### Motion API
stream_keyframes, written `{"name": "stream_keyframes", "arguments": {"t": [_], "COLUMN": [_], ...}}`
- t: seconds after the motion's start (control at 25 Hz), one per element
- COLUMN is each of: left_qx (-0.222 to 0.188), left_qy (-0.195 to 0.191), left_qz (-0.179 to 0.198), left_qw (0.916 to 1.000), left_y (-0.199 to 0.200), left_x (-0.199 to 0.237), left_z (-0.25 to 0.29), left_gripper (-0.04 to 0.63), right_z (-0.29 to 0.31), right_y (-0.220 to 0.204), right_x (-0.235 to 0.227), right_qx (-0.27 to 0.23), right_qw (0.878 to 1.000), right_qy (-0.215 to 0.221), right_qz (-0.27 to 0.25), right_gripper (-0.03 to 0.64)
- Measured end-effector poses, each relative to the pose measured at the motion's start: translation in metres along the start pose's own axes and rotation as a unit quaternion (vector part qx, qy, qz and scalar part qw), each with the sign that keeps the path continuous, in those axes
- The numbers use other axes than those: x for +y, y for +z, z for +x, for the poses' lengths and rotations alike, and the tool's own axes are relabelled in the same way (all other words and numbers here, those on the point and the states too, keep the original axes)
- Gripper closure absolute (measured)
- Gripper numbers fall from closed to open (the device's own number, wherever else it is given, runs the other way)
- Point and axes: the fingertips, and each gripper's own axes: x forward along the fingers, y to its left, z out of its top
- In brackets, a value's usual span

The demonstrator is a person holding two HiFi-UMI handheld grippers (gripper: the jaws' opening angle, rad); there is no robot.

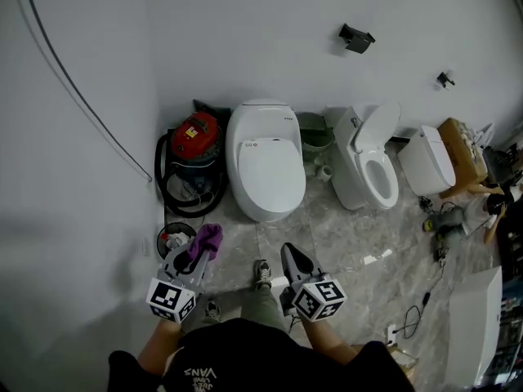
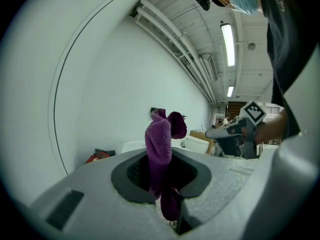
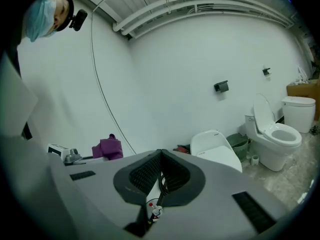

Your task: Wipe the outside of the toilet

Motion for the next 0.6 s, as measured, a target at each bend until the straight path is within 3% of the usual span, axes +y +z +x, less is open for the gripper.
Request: {"name": "stream_keyframes", "arguments": {"t": [0.32,0.6], "left_qx": [0.021,0.034], "left_qy": [0.023,0.033], "left_qz": [-0.008,-0.008], "left_qw": [0.9995,0.9988], "left_y": [-0.028,-0.076], "left_x": [0.027,0.062], "left_z": [0.066,0.13], "left_gripper": [0.537,0.537], "right_z": [0.064,0.126], "right_y": [-0.001,-0.047], "right_x": [-0.036,-0.069], "right_qx": [0.036,0.066], "right_qw": [0.998,0.995], "right_qy": [0.05,0.071], "right_qz": [-0.033,-0.036], "right_gripper": [0.618,0.618]}}
